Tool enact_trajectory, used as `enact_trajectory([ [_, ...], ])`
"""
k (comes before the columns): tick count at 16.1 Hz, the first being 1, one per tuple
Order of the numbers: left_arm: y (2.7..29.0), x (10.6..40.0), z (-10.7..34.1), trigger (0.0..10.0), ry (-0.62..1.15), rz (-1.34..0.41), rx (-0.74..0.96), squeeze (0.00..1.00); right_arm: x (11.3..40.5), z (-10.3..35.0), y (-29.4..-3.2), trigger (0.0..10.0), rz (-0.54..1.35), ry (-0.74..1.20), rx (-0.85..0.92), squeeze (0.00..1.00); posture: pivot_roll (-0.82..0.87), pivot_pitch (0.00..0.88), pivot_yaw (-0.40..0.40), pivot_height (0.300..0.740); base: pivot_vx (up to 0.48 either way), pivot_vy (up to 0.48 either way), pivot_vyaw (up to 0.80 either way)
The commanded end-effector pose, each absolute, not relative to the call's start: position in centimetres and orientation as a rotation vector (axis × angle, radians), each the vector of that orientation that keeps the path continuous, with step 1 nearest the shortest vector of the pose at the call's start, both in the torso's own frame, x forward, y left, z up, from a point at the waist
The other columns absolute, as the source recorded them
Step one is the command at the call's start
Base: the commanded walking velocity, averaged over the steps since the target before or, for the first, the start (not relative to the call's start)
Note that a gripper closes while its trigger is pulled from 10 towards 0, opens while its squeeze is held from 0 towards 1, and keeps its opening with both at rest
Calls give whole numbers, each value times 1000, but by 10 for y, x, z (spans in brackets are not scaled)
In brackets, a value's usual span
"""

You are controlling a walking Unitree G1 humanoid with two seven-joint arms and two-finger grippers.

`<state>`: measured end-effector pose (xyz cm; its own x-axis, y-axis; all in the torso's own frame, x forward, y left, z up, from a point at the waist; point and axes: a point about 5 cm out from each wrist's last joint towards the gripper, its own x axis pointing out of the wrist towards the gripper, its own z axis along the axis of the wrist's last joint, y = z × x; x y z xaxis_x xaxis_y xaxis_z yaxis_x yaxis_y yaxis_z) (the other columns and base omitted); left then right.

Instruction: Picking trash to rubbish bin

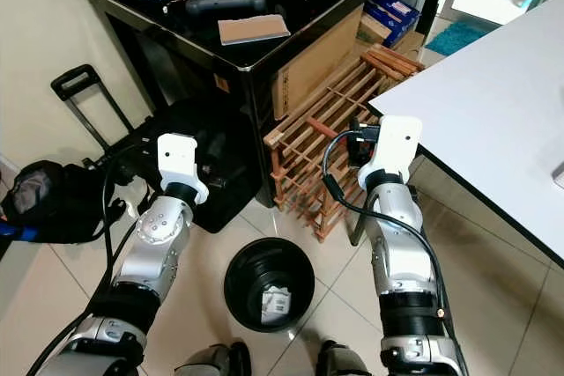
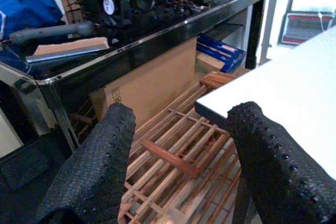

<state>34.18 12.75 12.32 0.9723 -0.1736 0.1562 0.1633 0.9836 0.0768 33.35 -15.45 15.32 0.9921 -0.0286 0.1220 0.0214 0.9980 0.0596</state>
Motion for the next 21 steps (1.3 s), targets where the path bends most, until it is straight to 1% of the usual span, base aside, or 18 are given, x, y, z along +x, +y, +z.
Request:
enact_trajectory([
  [1, 129, 340, 124, 10000, -162, -172, 64, 0, 331, 144, -155, 10000, -40, -101, 69, 0, -47, 139, 85, 740, 0, 0, 0],
  [3, 133, 346, 146, 10000, -249, -143, 83, 0, 330, 140, -161, 10000, -83, -99, 74, 0, -28, 137, 96, 740, 0, 0, 0],
  [5, 134, 348, 159, 10000, -284, -124, 76, 0, 334, 145, -162, 10000, -87, -122, 85, 0, -25, 127, 99, 740, 0, 0, 0],
  [7, 128, 344, 146, 10000, -233, -135, 74, 0, 333, 142, -157, 10000, -74, -113, 90, 0, -44, 111, 104, 740, 0, 0, 0],
  [10, 118, 341, 143, 10000, -224, -154, 42, 0, 331, 137, -157, 10000, -69, -96, 87, 0, -53, 98, 90, 740, 0, 0, 0],
  [14, 112, 339, 141, 10000, -225, -156, 20, 0, 332, 133, -160, 10000, -59, -73, 80, 0, -53, 86, 65, 740, 0, 0, 0],
  [21, 114, 342, 142, 10000, -224, -142, 12, 0, 338, 137, -162, 10000, -58, -79, 79, 0, -40, 103, 50, 740, 0, 0, 0],
])
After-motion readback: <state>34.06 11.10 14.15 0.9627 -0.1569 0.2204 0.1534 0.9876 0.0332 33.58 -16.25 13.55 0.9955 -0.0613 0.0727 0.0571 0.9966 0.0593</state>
